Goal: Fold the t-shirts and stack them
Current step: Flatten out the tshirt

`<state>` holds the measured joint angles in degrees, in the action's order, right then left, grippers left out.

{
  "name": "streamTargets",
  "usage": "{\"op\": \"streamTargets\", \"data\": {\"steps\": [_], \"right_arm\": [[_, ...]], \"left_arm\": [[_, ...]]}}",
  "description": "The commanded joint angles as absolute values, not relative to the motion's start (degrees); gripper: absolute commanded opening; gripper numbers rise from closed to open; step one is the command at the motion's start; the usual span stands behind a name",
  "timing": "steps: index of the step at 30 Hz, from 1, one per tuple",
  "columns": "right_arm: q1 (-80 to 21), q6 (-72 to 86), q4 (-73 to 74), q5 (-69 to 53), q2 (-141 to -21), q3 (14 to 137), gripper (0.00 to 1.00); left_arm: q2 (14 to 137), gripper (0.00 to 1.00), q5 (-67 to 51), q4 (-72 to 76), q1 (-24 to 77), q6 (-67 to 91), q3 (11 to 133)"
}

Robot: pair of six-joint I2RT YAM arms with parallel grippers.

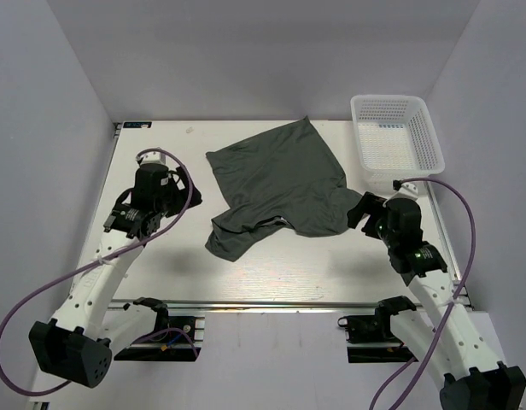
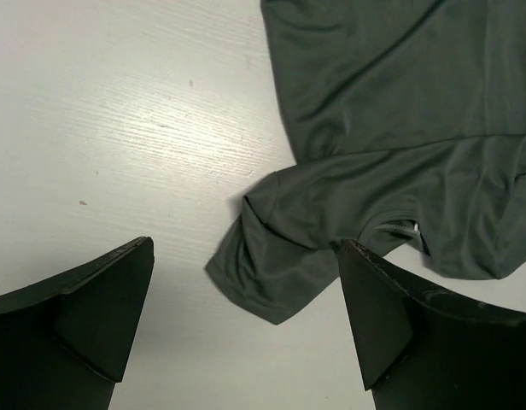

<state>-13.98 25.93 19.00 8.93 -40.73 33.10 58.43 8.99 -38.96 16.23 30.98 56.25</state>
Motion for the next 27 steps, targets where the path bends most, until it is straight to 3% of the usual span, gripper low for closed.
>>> {"op": "streamTargets", "data": {"steps": [1, 10, 15, 17, 27], "right_arm": [[-13.9, 26.5, 19.7, 11.2, -39.8, 36.4, 0.9], [-14.0, 24.0, 17.5, 4.8, -48.7, 36.2, 0.9], [-14.0, 25.0, 16.3, 4.3, -54.7, 34.9, 0.9], [-14.1, 25.8, 15.2, 4.1, -57.6, 34.6, 0.9], [-13.7, 31.3, 11.6, 4.3, -70.1, 35.8, 0.9]], "left_arm": [[58.4, 0.99, 8.9, -36.5, 16.6, 32.3, 56.4], [71.3, 0.99, -2.8, -35.3, 17.8, 31.6, 50.0], [72.6, 0.99, -7.6, -31.2, 20.3, 31.6, 43.2], [72.6, 0.91, -9.0, -27.8, 21.5, 32.3, 40.8], [88.1, 0.83, -3.2, -29.3, 32.9, 33.6, 47.6]]}}
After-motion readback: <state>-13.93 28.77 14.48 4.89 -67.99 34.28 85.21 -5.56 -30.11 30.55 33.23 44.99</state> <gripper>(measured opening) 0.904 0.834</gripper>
